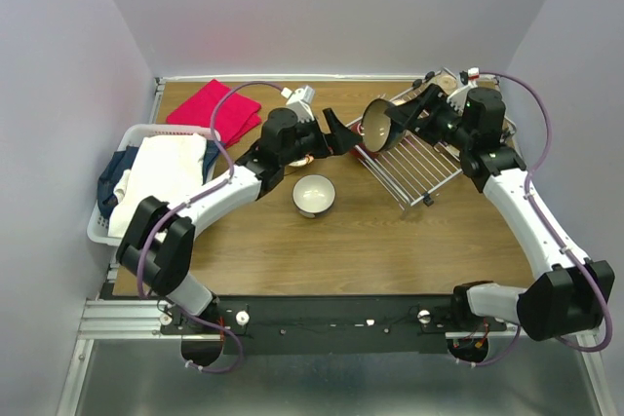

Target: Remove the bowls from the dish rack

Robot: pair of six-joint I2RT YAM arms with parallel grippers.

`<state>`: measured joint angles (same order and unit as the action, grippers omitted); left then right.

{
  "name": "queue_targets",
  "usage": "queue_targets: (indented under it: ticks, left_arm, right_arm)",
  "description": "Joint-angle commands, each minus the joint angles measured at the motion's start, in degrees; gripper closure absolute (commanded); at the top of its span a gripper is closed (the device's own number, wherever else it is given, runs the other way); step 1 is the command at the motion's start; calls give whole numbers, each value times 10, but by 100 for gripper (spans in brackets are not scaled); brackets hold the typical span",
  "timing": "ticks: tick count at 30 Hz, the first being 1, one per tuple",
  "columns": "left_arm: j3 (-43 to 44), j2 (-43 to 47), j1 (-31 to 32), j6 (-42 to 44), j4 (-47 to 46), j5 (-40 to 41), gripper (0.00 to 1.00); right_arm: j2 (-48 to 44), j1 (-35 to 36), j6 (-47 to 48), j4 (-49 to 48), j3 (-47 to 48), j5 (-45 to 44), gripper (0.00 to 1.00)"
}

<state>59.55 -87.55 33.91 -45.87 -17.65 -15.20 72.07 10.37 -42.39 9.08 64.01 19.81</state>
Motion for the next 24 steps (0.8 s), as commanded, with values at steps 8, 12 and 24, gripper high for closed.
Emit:
queue_targets:
  ticks: [8, 12, 24]
  left_arm:
    - [59, -95, 29, -84, -49, -21, 13]
    - [60, -112, 31, -110, -61, -30, 30]
    - [49, -95, 31, -109, -57, -28, 100]
  right_arm:
    - [-64, -2, -93, -146, -68, 105, 82]
    - [-70, -3, -108, -173, -84, 113, 82]
    - [-80, -3, -95, -167, -107, 110, 70]
